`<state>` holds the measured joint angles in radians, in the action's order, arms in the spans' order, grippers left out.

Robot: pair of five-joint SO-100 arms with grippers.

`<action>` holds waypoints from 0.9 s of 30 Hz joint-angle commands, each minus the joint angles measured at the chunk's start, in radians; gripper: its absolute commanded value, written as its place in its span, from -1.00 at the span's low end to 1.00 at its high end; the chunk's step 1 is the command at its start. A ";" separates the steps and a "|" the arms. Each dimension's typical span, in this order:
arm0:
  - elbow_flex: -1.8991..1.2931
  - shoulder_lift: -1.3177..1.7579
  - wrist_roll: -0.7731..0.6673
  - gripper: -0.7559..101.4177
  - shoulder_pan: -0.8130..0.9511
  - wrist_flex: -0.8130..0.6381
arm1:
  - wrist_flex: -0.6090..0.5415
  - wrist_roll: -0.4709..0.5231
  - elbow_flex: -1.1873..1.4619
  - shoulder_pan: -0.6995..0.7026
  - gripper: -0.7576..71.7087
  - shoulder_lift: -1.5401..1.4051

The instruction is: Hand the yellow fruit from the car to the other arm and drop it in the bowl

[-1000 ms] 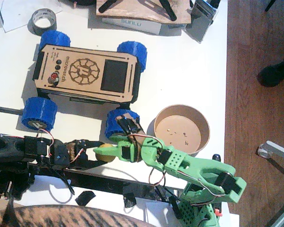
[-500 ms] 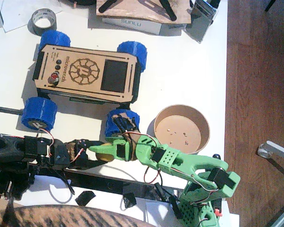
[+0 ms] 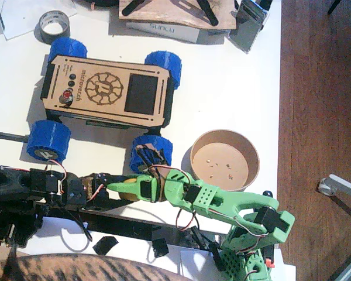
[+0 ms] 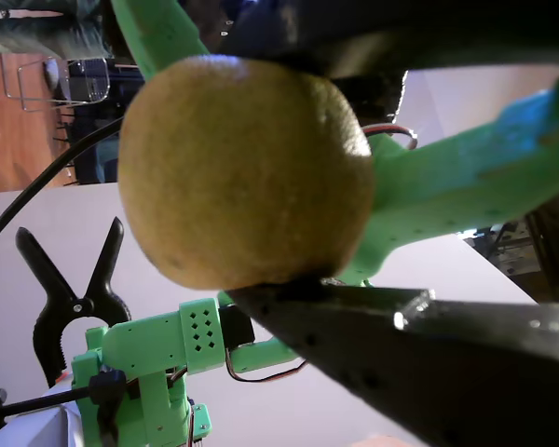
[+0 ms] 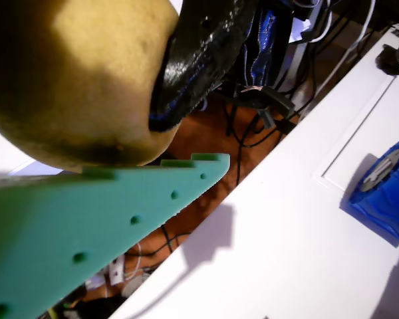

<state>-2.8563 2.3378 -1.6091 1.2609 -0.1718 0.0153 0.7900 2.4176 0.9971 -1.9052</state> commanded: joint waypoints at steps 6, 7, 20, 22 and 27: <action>0.015 0.003 -0.012 -0.98 -0.009 -0.044 | 0.115 0.009 -0.081 0.054 -0.98 -0.005; 0.015 0.003 -0.012 -0.98 -0.009 -0.044 | 0.114 -0.002 -0.081 0.054 -0.98 -0.008; 0.015 0.000 -0.012 -0.93 -0.009 -0.041 | 0.095 -0.014 -0.074 0.043 -0.98 -0.026; 0.015 0.000 -0.012 -0.66 -0.009 -0.038 | 0.092 -0.012 -0.072 0.041 -0.98 -0.025; 0.015 0.000 -0.012 -0.02 -0.009 -0.035 | 0.092 -0.006 -0.077 0.035 -0.98 -0.028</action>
<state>-2.8578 2.3332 -1.6091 1.2640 -0.1718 0.1212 0.7747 2.3700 1.0308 -1.9021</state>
